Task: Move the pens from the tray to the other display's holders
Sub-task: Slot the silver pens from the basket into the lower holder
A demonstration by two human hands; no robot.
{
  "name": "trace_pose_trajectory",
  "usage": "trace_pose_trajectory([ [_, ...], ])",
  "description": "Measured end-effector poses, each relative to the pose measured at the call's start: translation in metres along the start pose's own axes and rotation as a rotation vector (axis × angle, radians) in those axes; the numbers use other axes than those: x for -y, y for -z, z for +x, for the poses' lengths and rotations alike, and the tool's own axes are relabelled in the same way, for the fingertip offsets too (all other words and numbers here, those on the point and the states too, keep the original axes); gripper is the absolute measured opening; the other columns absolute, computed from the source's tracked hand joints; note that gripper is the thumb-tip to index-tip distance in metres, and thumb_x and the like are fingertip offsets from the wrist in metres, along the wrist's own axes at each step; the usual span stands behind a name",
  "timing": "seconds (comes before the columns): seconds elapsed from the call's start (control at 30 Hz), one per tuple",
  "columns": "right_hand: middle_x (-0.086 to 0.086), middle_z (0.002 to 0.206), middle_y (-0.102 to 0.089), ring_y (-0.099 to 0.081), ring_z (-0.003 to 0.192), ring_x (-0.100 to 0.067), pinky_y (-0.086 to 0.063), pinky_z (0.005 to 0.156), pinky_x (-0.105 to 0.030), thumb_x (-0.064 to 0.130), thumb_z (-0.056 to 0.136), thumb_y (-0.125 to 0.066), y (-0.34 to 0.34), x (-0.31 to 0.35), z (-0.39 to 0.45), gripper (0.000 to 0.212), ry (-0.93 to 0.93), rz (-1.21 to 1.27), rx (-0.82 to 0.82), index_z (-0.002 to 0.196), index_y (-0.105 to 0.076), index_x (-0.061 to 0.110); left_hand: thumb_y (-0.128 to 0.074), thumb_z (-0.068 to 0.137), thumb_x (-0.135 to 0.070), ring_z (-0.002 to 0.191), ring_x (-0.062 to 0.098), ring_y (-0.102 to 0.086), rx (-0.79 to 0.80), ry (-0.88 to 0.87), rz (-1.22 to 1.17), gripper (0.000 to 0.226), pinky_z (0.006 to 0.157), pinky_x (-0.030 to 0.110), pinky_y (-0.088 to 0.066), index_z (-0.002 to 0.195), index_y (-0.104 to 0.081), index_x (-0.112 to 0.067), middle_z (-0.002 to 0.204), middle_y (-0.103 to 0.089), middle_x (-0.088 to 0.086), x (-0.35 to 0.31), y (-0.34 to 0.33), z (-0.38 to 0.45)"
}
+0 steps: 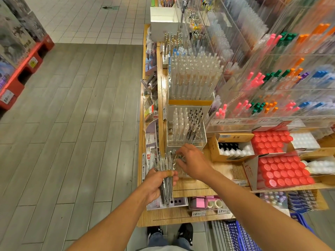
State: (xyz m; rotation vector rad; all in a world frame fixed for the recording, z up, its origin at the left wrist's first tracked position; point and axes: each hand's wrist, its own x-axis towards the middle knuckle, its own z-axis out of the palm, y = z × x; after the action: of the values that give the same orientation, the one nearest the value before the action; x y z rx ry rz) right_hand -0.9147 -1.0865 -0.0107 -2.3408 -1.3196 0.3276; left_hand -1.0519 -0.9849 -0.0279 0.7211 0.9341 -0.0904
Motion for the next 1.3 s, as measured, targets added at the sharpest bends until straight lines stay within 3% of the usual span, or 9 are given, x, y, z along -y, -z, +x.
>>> trace_pose_trajectory([
  [0.07,0.007,0.088,-0.062,-0.057,0.077,-0.005,-0.036,0.062,-0.006,0.024,0.088,-0.067,0.005,0.006,0.001,0.016,-0.147,0.191,0.019,0.103,-0.065,0.018,-0.071,0.083,0.006,0.074,0.027,-0.073,0.034,-0.012,-0.006,0.033,0.065,0.032,-0.062,0.113,-0.061,0.016,0.093,-0.074,0.024,0.000,-0.001,-0.001],
  [0.17,0.004,0.088,-0.063,-0.055,0.071,0.001,-0.040,0.057,-0.003,0.027,0.092,-0.065,0.012,0.013,0.003,0.021,-0.310,0.472,0.161,0.108,-0.063,0.015,-0.074,0.077,0.004,0.070,0.027,-0.072,0.083,-0.025,-0.045,0.043,0.062,0.032,-0.061,0.115,-0.059,0.019,0.089,-0.072,0.025,0.001,-0.001,-0.002],
  [0.3,-0.005,0.080,-0.059,-0.054,0.070,-0.013,-0.046,0.065,-0.020,0.019,0.092,-0.065,0.020,0.016,-0.001,0.017,-0.403,0.791,0.279,0.101,-0.062,0.006,-0.074,0.076,0.002,0.078,0.030,-0.074,0.110,-0.022,-0.059,0.048,0.061,0.032,-0.061,0.117,-0.057,0.018,0.100,-0.072,0.029,0.000,-0.001,-0.004],
  [0.4,-0.008,0.075,-0.055,-0.051,0.065,-0.015,-0.045,0.058,-0.023,0.014,0.091,-0.065,0.024,0.015,-0.002,0.015,-0.456,0.898,0.267,0.097,-0.055,0.005,-0.071,0.083,0.000,0.081,0.030,-0.075,0.124,-0.022,-0.047,0.042,0.062,0.032,-0.061,0.120,-0.057,0.015,0.103,-0.071,0.029,-0.002,-0.002,-0.007],
  [0.6,-0.004,0.087,-0.065,-0.063,0.076,-0.016,-0.058,0.071,-0.031,0.017,0.096,-0.059,0.034,0.005,0.000,0.008,-0.382,0.674,0.073,0.102,-0.063,0.014,-0.064,0.092,0.000,0.080,0.034,-0.072,0.008,-0.024,-0.032,0.030,0.066,0.043,-0.063,0.119,-0.051,0.004,0.100,-0.073,0.028,-0.006,0.007,-0.001],
  [0.8,-0.003,0.085,-0.067,-0.063,0.066,-0.003,-0.054,0.064,-0.017,0.016,0.096,-0.058,0.043,0.005,0.001,0.008,-0.296,0.647,0.038,0.102,-0.062,0.017,-0.062,0.092,0.000,0.072,0.026,-0.070,-0.055,-0.023,-0.005,0.018,0.076,0.045,-0.059,0.109,-0.056,-0.001,0.084,-0.074,0.018,0.001,0.018,0.005],
  [1.03,0.007,0.077,-0.066,-0.062,0.065,0.003,-0.050,0.060,-0.011,0.019,0.094,-0.060,0.050,0.009,0.005,0.016,-0.224,0.561,-0.073,0.085,-0.060,0.032,-0.062,0.094,-0.002,0.069,0.024,-0.073,-0.134,-0.028,-0.005,0.020,0.057,0.032,-0.060,0.113,-0.060,0.003,0.084,-0.074,0.018,0.004,0.021,0.008],
  [1.17,0.012,0.079,-0.064,-0.061,0.070,-0.003,-0.050,0.062,-0.014,0.018,0.094,-0.061,0.054,0.008,0.008,0.006,-0.104,0.387,-0.146,0.092,-0.065,0.021,-0.062,0.095,-0.003,0.061,0.022,-0.071,-0.187,-0.035,-0.002,0.021,0.053,0.028,-0.059,0.113,-0.061,0.007,0.076,-0.073,0.015,0.007,0.027,0.011],
  [1.3,0.004,0.092,-0.066,-0.059,0.079,-0.006,-0.041,0.070,-0.008,0.016,0.096,-0.058,0.047,0.008,0.003,0.014,0.090,0.157,-0.154,0.103,-0.067,0.009,-0.063,0.094,-0.003,0.063,0.022,-0.072,-0.196,-0.034,0.017,0.023,0.054,0.029,-0.058,0.114,-0.061,0.007,0.080,-0.074,0.016,0.007,0.028,0.012],
])
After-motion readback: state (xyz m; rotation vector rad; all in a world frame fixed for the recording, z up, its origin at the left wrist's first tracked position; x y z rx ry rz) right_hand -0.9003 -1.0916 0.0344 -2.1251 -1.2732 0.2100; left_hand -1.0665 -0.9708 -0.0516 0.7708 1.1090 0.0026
